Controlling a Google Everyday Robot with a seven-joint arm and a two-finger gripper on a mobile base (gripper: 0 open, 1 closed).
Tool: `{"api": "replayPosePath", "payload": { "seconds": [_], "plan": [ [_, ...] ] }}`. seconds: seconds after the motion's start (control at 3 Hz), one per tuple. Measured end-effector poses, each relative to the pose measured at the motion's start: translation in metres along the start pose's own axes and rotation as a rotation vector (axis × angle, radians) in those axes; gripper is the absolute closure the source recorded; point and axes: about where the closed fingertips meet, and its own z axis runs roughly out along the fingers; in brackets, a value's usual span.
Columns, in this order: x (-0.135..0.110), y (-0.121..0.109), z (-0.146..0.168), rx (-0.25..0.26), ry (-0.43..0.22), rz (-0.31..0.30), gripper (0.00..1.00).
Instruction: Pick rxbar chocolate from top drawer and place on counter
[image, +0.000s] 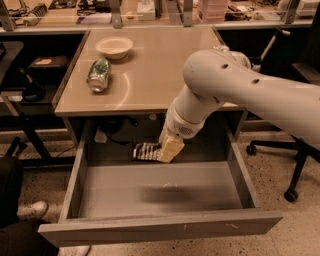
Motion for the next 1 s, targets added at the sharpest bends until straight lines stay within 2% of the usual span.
{"api": "replayPosePath", "payload": {
  "seconds": [0.67, 1.0],
  "plan": [
    [-0.043, -0.032, -0.044, 0.062, 0.026, -0.061, 1.00],
    [-0.063, -0.058, -0.052, 0.078, 0.035, -0.083, 1.00]
  ]
}}
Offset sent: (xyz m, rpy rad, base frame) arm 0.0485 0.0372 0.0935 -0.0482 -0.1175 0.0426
